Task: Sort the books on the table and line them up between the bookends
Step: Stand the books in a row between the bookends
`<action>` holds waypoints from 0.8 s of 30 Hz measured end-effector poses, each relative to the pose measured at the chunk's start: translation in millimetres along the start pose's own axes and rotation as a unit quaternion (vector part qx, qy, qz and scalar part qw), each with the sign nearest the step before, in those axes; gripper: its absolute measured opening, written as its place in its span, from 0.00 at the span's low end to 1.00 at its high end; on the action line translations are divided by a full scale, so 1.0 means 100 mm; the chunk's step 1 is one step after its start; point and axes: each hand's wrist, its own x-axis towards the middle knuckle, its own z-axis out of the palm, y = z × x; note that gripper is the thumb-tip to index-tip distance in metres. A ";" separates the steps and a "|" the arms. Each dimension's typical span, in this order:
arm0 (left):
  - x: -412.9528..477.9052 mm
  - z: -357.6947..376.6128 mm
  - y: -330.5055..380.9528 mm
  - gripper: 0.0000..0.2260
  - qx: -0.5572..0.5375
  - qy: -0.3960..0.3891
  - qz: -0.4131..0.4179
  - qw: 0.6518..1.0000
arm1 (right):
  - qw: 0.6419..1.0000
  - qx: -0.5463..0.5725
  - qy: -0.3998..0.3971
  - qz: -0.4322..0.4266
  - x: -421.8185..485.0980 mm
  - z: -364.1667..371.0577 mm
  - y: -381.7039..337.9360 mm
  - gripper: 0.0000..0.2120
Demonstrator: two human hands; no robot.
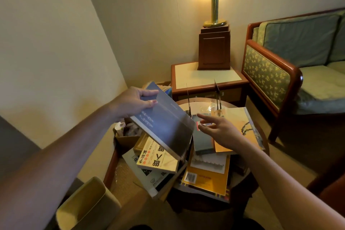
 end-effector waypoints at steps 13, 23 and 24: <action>1.31 0.16 -0.17 0.21 0.217 0.184 0.014 0.958 | 0.894 -0.441 0.020 0.071 0.75 -0.21 0.95 0.29; 2.04 0.61 -0.56 0.23 0.269 0.173 -0.013 0.947 | 0.871 -0.486 0.043 0.060 0.75 -0.11 1.08 0.32; 2.10 0.63 -0.61 0.23 0.275 0.175 -0.022 0.945 | 0.869 -0.489 0.039 0.059 0.75 -0.12 1.07 0.32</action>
